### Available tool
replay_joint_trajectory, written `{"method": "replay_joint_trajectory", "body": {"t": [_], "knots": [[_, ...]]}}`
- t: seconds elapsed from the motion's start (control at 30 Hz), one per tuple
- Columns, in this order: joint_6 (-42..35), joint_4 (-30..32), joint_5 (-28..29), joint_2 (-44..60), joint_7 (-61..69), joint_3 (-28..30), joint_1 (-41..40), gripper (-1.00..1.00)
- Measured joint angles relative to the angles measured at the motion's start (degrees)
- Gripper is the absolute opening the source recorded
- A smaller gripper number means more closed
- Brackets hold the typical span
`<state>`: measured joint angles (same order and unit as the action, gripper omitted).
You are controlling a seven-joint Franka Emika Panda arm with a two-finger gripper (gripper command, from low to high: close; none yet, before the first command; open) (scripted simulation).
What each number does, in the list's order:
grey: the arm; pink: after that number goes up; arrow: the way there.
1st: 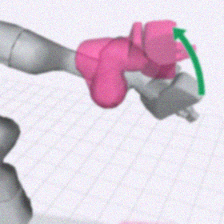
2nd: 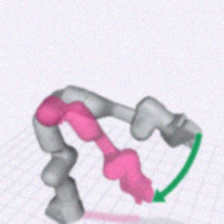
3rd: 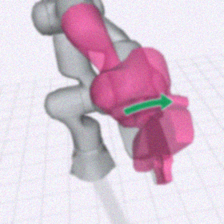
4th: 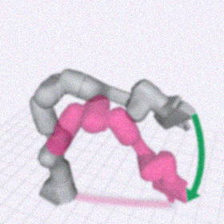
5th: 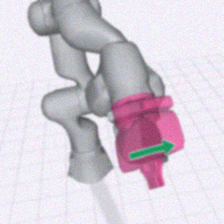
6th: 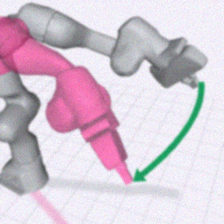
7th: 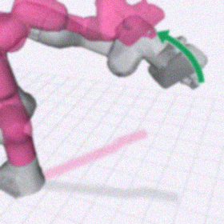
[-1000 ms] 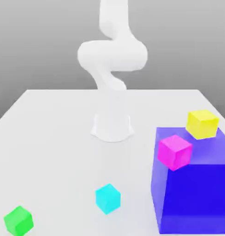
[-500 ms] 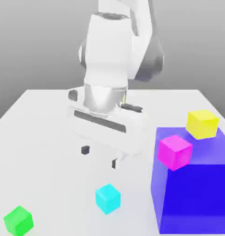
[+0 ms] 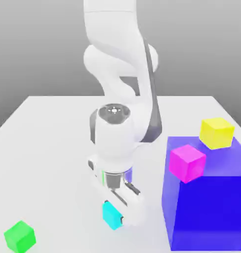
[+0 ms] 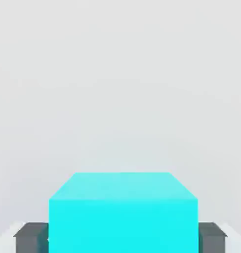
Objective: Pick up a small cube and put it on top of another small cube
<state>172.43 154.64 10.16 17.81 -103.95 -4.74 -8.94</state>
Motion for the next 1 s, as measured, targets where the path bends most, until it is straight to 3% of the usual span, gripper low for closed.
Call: {"method": "replay_joint_trajectory", "body": {"t": [0.1,0.33,0.73,0.87,0.9,1.0], "knots": [[0.0,0.0,0.1,-0.1,-0.1,0.0,0.0,-1.0],[-9.8,1.9,-7.1,-11.8,5.6,-4.6,-3.3,-1.0],[-25.4,-20.9,-10.4,-4.7,22.8,4.5,-16.5,-1.0],[-20.1,-22.8,-10.5,2.6,23.9,5.1,-17.5,-1.0],[-19.1,-22.9,-10.5,3.7,24.0,5.1,-17.5,1.0],[-19.1,-22.9,-10.5,3.7,24.0,5.1,-17.5,1.0]]}}
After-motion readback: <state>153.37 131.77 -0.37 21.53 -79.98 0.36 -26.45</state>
